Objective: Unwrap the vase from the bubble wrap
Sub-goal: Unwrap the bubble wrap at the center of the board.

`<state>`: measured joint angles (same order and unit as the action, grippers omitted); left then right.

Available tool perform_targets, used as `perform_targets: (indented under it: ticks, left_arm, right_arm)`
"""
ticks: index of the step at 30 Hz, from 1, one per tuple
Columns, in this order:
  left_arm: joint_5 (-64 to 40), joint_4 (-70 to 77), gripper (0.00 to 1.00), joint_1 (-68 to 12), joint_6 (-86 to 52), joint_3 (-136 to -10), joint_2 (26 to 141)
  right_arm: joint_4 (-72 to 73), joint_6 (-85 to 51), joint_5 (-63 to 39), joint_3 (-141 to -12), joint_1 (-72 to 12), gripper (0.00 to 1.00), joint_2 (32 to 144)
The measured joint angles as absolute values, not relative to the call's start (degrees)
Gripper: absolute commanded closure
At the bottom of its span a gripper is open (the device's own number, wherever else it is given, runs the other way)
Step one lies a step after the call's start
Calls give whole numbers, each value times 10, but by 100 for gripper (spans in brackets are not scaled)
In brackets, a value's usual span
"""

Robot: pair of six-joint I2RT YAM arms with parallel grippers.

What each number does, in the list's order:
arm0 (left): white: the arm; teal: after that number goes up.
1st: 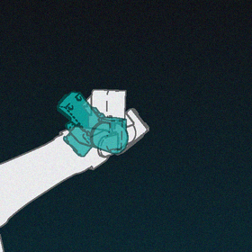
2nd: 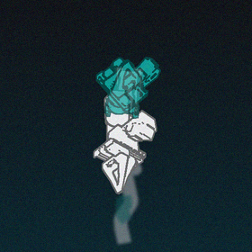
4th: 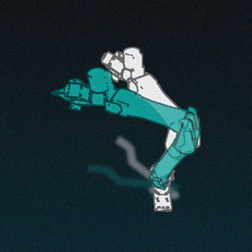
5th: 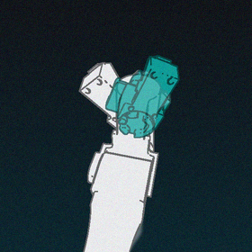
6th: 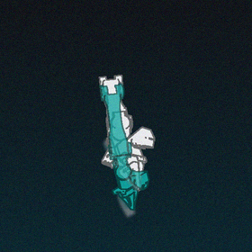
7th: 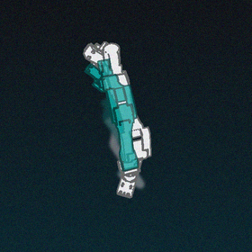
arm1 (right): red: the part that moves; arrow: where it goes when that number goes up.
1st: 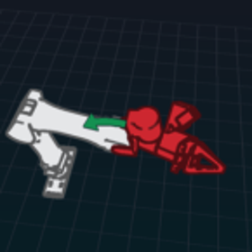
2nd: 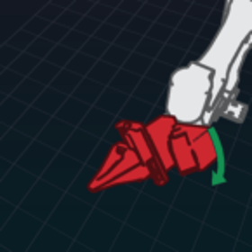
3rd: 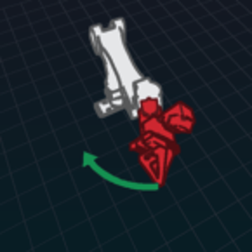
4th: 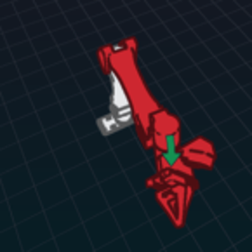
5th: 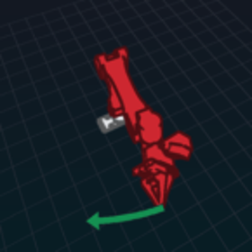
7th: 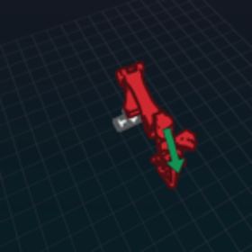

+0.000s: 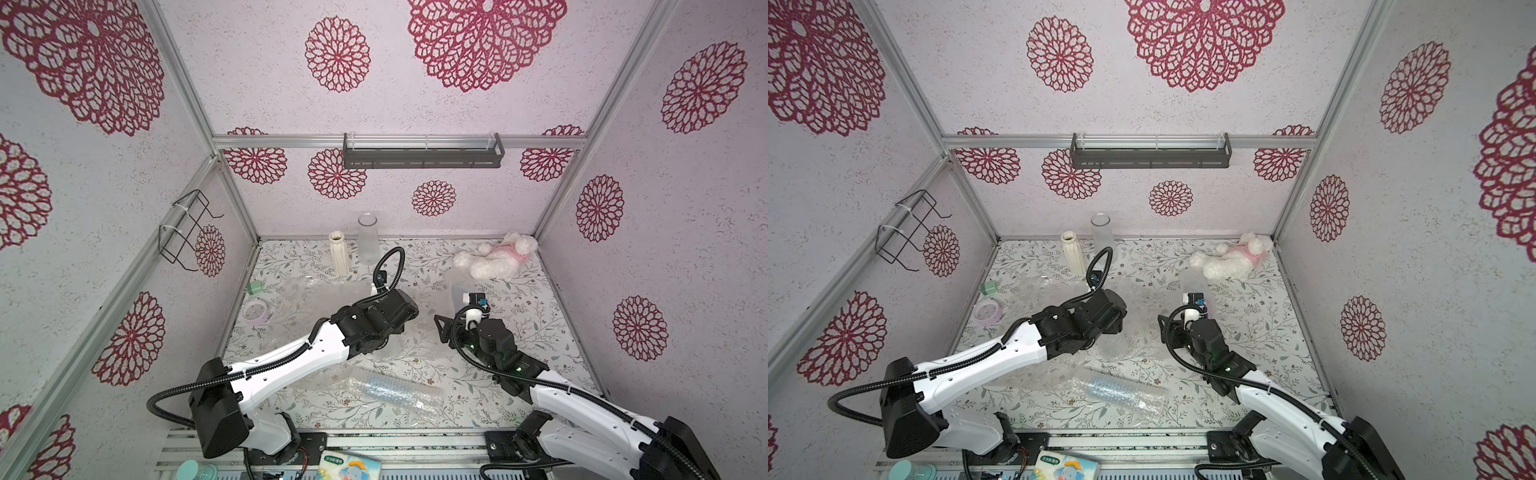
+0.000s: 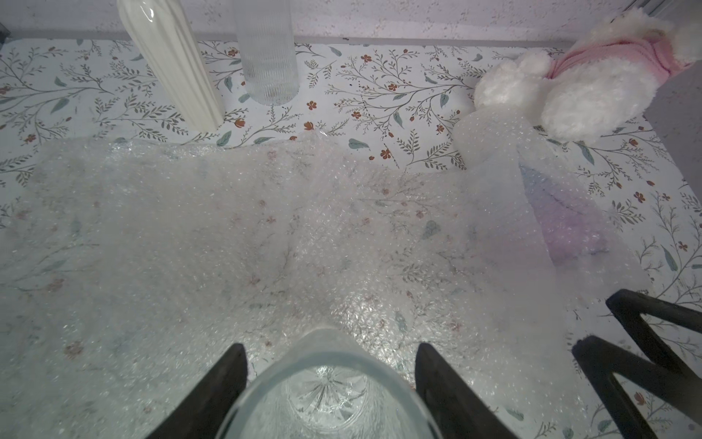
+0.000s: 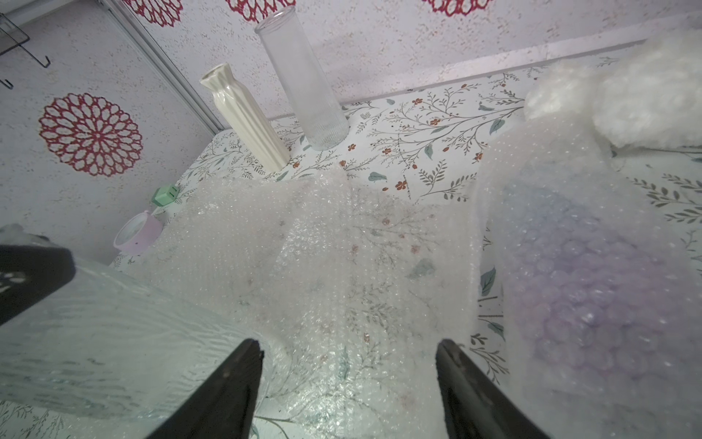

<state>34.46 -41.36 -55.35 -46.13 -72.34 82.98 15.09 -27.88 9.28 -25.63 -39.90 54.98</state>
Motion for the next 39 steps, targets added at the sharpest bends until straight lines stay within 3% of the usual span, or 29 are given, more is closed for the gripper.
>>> perform_targets:
  ticks: [12, 39]
  left_arm:
    - [351, -368, 48, -519, -389, -788, 865]
    - [276, -239, 46, -389, -265, -955, 1084]
  right_arm:
    - [170, -279, 93, -211, -399, 23, 545]
    - [219, -263, 93, -191, -398, 23, 546]
